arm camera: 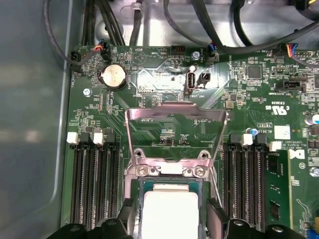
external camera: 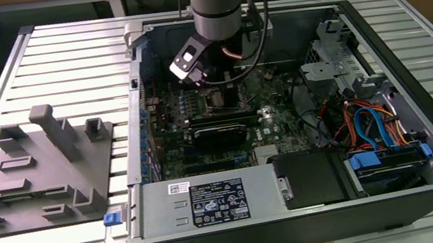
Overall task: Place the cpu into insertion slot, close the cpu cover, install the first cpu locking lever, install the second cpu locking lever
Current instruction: 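Place the cpu into insertion slot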
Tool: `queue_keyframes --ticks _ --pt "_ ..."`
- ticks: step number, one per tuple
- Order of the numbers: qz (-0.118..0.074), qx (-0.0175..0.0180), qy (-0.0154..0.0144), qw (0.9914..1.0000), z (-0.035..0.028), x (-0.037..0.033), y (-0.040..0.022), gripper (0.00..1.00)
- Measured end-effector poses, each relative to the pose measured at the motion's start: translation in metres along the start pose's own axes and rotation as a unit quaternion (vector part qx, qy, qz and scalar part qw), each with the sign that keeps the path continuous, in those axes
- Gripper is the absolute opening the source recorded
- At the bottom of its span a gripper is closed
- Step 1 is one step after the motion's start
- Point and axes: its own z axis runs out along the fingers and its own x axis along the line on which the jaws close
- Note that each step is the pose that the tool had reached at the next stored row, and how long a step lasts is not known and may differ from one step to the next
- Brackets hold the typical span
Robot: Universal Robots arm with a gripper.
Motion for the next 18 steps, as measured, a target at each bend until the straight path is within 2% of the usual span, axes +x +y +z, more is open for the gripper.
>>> queue_keyframes --ticks 7,8,9,11,12,14,15,18 --pt "0.000 0.0028 -0.0001 1.00000 -0.0086 0.0002 0.0009 0.65" --pt "0.000 0.0031 0.0000 1.00000 -0.0092 0.0001 0.0009 0.60" --pt "0.000 0.0035 -0.0001 0.99999 -0.0098 0.0002 0.0011 0.60" --pt "0.000 0.0044 0.0000 0.99999 -0.0107 0.0002 0.0015 0.47" --pt "0.000 0.0048 0.0001 0.99999 -0.0109 0.0002 0.0015 0.47" --pt "0.000 0.0049 0.0000 0.99999 -0.0110 0.0002 0.0015 0.35" --pt "0.000 0.0050 0.0000 0.99999 -0.0110 0.0002 0.0015 0.35" --pt "0.000 0.0050 0.0000 0.99999 -0.0110 0.0002 0.0015 0.18"
